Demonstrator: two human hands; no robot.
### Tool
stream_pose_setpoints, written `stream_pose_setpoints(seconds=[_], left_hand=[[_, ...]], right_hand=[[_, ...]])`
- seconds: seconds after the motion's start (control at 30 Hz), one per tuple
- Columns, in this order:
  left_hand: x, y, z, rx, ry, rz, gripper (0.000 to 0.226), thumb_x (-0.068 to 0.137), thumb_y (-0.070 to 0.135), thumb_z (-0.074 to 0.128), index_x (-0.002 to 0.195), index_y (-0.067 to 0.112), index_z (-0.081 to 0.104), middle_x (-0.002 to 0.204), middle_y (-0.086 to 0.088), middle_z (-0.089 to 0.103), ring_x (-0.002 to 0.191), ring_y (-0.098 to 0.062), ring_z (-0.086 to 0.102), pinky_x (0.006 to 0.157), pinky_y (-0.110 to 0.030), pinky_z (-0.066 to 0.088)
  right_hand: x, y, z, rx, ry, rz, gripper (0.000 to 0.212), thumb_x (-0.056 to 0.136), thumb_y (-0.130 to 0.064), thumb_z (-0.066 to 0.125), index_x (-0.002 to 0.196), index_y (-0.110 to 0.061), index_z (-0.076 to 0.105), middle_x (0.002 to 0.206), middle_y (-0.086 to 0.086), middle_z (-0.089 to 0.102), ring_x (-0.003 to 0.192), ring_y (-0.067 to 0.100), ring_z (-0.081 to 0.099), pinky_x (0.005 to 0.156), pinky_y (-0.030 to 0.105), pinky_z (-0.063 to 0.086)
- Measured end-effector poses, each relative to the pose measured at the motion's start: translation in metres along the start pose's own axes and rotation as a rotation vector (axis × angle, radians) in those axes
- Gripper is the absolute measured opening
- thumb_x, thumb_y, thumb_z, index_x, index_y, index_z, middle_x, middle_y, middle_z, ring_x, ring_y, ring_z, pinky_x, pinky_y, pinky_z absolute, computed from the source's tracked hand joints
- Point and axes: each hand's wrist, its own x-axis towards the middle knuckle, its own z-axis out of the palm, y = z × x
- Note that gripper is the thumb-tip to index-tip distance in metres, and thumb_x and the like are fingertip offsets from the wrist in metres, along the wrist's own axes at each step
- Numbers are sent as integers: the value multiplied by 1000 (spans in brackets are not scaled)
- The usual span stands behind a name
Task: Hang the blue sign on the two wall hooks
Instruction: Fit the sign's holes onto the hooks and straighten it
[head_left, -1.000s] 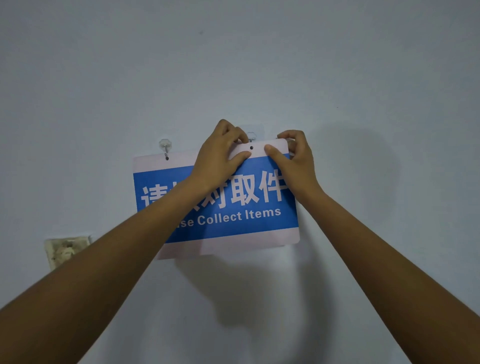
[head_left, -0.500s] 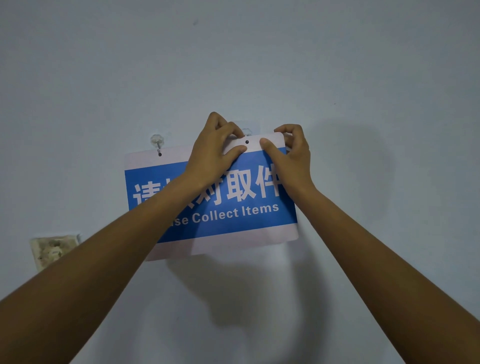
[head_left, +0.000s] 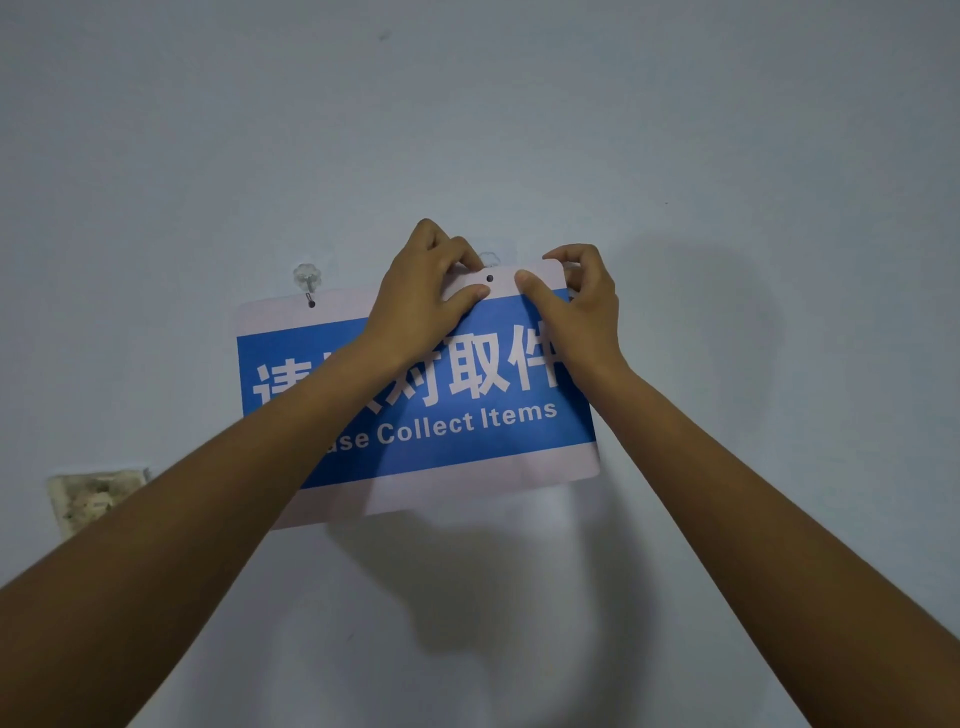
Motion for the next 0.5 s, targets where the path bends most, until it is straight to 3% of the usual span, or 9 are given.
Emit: stream_pose_setpoints(seconds=[0.3, 0.37, 0.5], left_hand=[[2, -3, -2, 12, -65, 31, 27, 85, 27, 68, 107, 10, 65, 108, -9, 52, 92, -10, 49, 90, -31, 50], [1, -2, -2, 22, -64, 35, 27, 85, 27, 67, 107, 10, 65, 108, -9, 52, 92, -10, 48, 89, -29, 49], [-1, -2, -1, 25, -42, 36, 28, 85, 26, 68, 107, 10, 65, 108, -10, 53, 92, -10, 49, 88, -27, 49]], right_hand=[[-2, 6, -1, 73, -39, 88, 31, 85, -33, 68, 102, -21, 45, 105, 2, 63, 91, 17, 68, 78, 33, 58], [-4, 7, -1, 50, -31, 85, 31, 85, -34, 68, 102, -22, 45, 101, -2, 62, 91, 16, 67, 79, 32, 58], [-5, 6, 0, -14, -5, 43, 31, 86, -35, 68, 102, -22, 44, 92, -14, 55, 81, 4, 61, 73, 16, 50]])
